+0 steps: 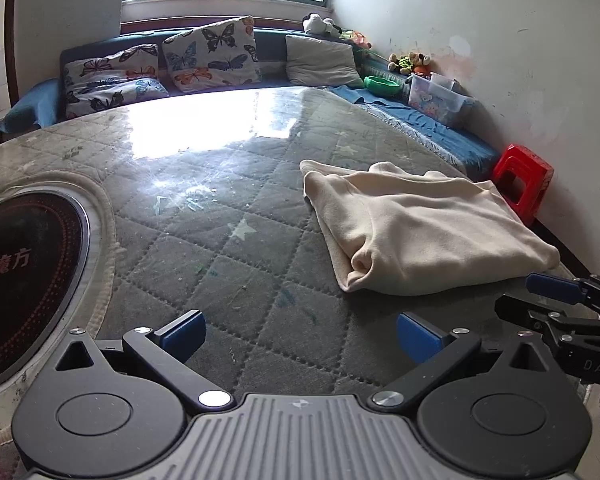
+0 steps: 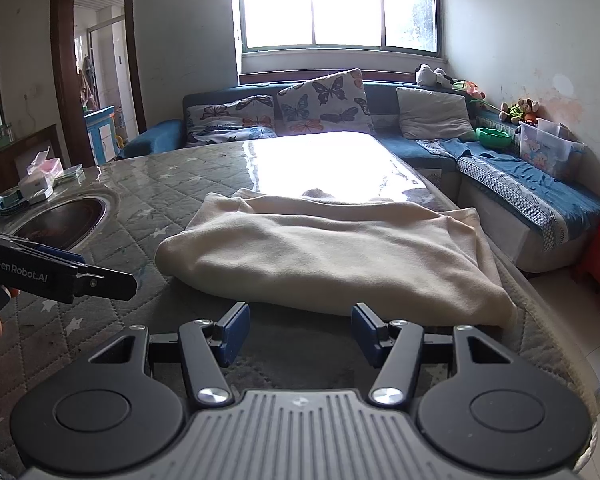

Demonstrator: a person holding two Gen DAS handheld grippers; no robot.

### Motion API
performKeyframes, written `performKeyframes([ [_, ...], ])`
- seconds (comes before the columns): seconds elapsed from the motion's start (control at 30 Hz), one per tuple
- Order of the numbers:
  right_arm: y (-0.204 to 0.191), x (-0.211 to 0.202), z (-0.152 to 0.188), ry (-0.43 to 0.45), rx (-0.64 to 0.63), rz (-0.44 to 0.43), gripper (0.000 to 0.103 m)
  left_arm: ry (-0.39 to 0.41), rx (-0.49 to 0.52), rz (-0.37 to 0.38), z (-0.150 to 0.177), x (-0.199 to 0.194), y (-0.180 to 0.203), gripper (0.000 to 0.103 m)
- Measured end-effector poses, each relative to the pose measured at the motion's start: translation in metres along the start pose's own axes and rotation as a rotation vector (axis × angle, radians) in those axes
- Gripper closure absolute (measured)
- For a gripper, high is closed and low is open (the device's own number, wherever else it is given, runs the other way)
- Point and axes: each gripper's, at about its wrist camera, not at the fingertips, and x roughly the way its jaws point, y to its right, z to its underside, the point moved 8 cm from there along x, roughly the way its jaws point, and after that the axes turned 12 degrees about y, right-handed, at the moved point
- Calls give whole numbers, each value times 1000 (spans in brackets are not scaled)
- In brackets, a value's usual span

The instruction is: Fold clothes

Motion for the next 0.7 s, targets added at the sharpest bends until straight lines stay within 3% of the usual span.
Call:
performKeyframes([
  [0.5, 1, 1, 1, -1, 3, 5, 44, 24, -9, 15, 0, -3, 1, 0],
  [0.7, 1, 1, 1, 1, 2, 8, 43, 33, -10, -15, -3, -5, -2, 0],
])
